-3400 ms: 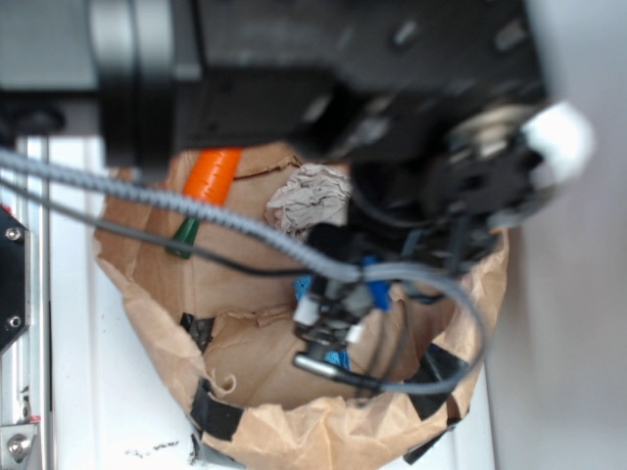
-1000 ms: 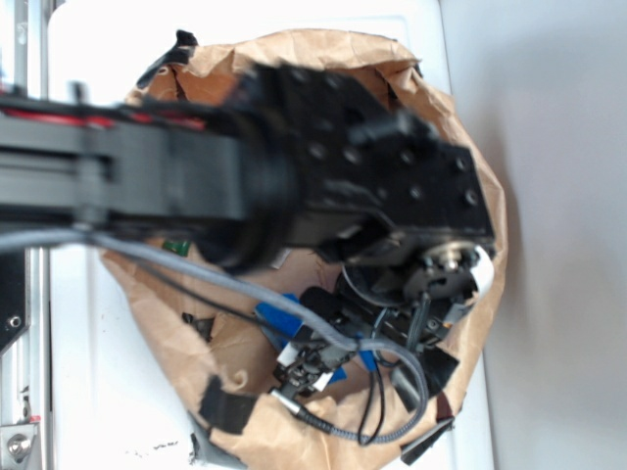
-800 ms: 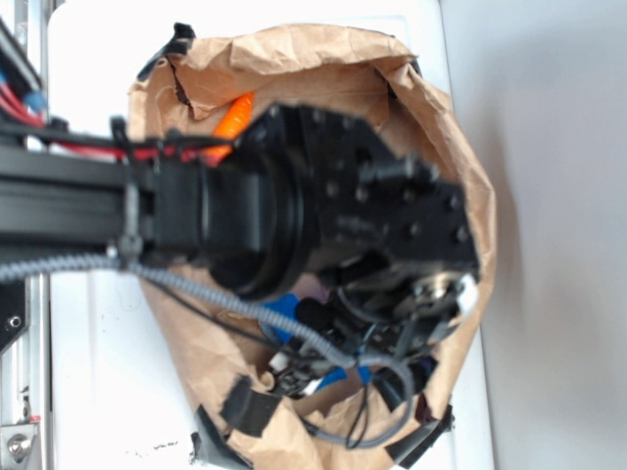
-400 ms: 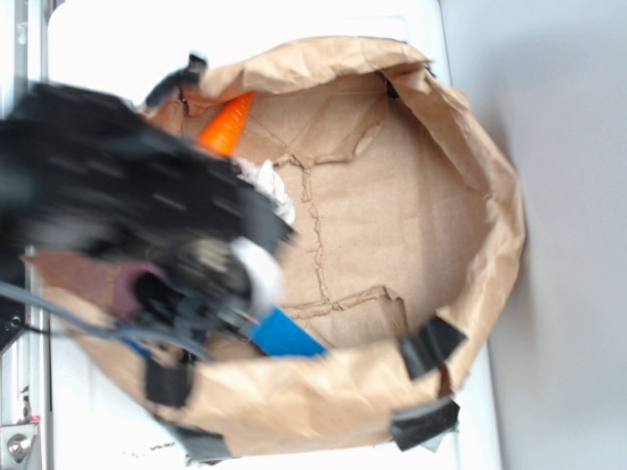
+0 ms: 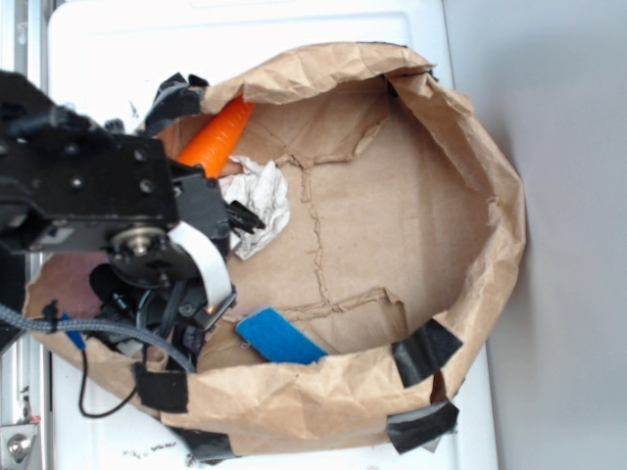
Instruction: Grab the blue sponge.
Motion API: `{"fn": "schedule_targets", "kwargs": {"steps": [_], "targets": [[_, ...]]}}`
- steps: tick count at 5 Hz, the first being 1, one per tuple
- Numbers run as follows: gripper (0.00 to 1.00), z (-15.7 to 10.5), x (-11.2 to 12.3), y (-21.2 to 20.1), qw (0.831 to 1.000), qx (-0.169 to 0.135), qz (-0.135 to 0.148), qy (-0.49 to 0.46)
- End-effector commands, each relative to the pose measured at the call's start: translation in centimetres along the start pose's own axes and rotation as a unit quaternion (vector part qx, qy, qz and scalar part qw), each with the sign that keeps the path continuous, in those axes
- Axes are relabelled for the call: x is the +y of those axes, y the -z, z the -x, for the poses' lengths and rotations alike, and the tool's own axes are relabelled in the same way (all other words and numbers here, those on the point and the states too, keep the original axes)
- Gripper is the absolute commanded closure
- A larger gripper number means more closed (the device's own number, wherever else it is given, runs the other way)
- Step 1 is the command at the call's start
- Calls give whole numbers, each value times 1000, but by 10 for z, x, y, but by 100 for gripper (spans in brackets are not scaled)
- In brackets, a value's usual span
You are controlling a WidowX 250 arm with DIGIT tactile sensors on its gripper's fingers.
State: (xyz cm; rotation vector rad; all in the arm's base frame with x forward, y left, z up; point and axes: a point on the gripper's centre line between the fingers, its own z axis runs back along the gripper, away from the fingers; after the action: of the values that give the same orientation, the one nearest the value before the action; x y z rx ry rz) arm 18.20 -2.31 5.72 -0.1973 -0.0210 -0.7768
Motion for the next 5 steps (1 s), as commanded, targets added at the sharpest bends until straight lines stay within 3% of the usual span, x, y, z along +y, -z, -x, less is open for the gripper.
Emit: {"fn": "schedule_targets", "kwargs": {"steps": [1, 2, 4, 5], "targets": [[0, -2, -4, -4, 1000, -5, 3, 5], [0, -2, -4, -4, 1000, -5, 3, 5], [0, -31, 10, 9, 999, -51, 8, -9], [0, -66, 31, 17, 997, -75, -6, -26]]}}
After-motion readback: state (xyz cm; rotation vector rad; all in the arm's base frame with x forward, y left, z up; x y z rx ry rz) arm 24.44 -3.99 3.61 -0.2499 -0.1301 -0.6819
